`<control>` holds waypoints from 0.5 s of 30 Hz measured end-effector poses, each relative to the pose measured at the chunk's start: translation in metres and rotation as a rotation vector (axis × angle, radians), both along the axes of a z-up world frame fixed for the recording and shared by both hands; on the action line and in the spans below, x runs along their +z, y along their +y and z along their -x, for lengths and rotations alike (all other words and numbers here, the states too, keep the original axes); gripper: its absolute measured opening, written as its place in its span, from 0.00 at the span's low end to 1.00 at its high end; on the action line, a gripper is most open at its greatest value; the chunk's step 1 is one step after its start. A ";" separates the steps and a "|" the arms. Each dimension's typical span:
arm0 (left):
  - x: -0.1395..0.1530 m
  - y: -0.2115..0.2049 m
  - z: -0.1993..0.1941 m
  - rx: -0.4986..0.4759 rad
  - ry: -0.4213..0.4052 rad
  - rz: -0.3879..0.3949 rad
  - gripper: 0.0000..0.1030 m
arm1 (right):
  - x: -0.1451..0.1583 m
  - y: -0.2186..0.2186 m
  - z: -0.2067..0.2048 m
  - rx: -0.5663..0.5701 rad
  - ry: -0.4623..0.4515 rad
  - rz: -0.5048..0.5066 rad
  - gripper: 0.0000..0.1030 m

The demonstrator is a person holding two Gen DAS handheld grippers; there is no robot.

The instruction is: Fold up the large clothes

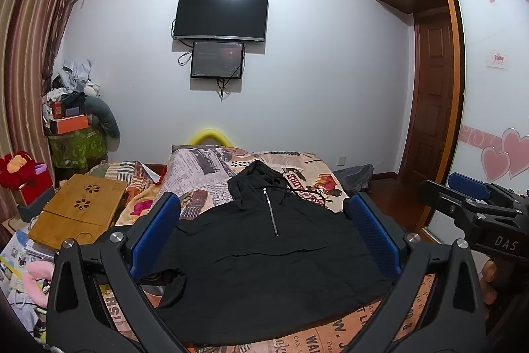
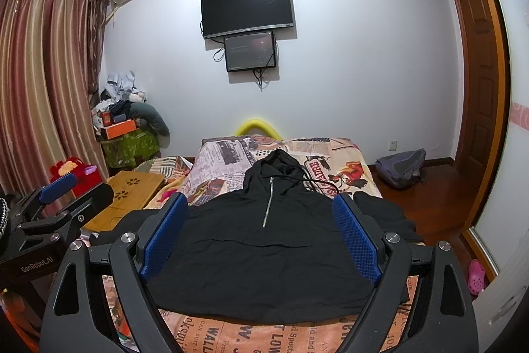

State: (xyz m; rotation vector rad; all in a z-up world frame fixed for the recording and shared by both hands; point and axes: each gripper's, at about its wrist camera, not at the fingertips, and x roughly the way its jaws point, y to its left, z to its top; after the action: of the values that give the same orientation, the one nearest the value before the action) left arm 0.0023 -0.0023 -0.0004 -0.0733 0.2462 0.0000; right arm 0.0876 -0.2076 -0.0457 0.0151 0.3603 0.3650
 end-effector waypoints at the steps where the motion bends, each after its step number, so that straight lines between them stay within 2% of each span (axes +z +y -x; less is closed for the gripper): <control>1: 0.001 0.000 0.000 0.000 0.000 0.000 1.00 | 0.001 0.000 0.000 -0.002 0.001 -0.002 0.85; 15: 0.000 -0.006 0.000 0.006 -0.008 -0.017 1.00 | 0.004 0.002 0.003 0.001 0.001 -0.004 0.85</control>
State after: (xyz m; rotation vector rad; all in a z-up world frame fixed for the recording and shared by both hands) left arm 0.0023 -0.0082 -0.0001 -0.0571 0.2382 0.0080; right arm 0.0842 -0.2058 -0.0413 0.0188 0.3610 0.3663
